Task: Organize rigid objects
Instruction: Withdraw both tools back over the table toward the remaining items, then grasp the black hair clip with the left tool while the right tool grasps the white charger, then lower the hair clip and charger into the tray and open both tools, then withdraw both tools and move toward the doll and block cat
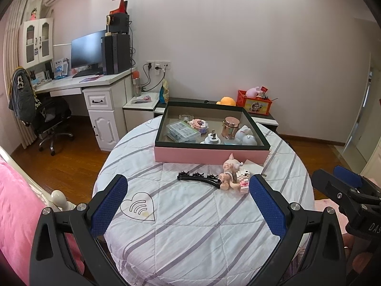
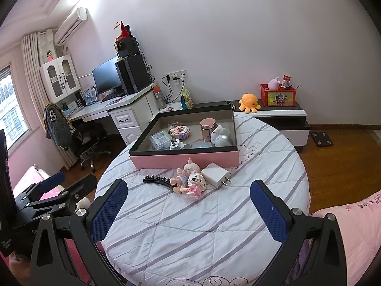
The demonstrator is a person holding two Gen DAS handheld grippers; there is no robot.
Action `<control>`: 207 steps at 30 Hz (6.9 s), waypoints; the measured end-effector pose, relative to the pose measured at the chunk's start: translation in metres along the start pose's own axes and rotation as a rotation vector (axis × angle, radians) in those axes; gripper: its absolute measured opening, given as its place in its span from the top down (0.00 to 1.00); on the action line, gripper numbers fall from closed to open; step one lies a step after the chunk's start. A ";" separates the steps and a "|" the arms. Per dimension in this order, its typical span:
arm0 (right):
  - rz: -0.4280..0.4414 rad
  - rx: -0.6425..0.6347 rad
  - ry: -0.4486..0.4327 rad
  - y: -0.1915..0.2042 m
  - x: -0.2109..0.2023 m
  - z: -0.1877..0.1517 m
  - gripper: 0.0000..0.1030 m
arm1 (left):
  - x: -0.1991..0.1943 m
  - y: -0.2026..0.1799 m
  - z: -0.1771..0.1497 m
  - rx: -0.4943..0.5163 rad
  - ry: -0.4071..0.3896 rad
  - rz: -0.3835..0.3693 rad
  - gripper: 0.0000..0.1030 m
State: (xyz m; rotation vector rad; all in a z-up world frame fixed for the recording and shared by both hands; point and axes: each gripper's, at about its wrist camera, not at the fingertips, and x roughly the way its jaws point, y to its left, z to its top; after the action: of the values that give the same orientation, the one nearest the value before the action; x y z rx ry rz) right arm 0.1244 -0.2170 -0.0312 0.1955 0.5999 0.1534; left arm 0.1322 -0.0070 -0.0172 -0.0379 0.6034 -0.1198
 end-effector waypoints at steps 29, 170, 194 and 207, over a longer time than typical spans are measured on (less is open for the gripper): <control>-0.104 0.004 0.171 -0.041 0.067 -0.017 0.00 | 0.078 0.009 -0.034 -0.007 0.184 0.008 0.00; -0.012 -0.082 0.142 -0.021 0.202 0.099 0.00 | 0.175 0.030 0.081 0.009 0.063 -0.038 0.00; -0.090 0.030 -0.017 -0.020 0.017 0.025 0.00 | 0.028 0.005 0.017 -0.007 -0.018 0.027 0.00; -0.117 0.024 -0.079 -0.010 -0.036 -0.004 0.00 | -0.013 0.003 -0.008 -0.010 -0.024 0.020 0.00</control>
State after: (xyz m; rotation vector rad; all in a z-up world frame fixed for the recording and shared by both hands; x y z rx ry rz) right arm 0.0935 -0.2332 -0.0169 0.1883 0.5335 0.0249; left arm 0.1174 -0.0021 -0.0170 -0.0426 0.5805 -0.0967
